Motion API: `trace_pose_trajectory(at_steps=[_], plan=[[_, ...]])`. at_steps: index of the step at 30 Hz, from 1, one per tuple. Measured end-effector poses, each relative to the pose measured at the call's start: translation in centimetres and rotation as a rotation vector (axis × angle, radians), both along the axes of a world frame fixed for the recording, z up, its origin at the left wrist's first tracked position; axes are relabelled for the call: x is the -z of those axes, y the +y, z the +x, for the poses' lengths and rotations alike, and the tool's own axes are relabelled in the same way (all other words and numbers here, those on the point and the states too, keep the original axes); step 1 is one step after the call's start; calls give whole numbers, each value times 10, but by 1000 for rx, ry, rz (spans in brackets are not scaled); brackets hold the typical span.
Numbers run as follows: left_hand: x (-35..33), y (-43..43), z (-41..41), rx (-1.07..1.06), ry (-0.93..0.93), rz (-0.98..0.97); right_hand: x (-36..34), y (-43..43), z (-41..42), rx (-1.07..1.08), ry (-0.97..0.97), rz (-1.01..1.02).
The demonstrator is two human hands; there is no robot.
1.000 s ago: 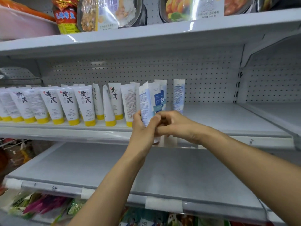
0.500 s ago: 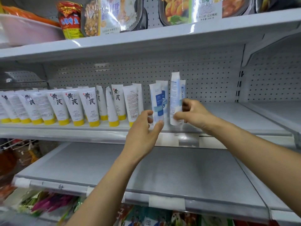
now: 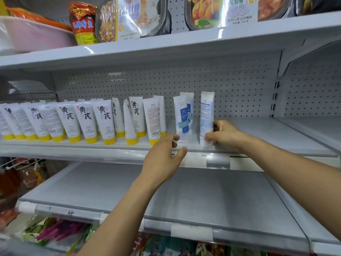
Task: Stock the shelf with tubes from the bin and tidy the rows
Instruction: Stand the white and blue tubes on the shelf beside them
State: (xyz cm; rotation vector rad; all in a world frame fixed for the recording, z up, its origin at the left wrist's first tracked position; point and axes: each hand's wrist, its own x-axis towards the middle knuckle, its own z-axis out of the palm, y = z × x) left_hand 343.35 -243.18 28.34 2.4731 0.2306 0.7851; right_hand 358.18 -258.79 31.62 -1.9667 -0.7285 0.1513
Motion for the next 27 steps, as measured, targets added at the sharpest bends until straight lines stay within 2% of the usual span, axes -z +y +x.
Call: trace_pose_trajectory(at_steps=[7,11,14,17,21,27], plan=[[0,-1,3,3,15,4,1,1,2,18,-1,-27],[-3,-8,2,4,17,39,-2,-5,-7,52,-40,-107],[-2,-12,-7,-14,-4,93,-1,-21,-25,159,-151,-183],[2,-17,-20,-35,-21,120,6,-41,-53,229,-408,-251],[17,-23,-42,-42,1,82,27,-51,-87,130,-681,-363],[62,-2,-93,-130,108,53,64,-23,-123,-88,-713,-392]])
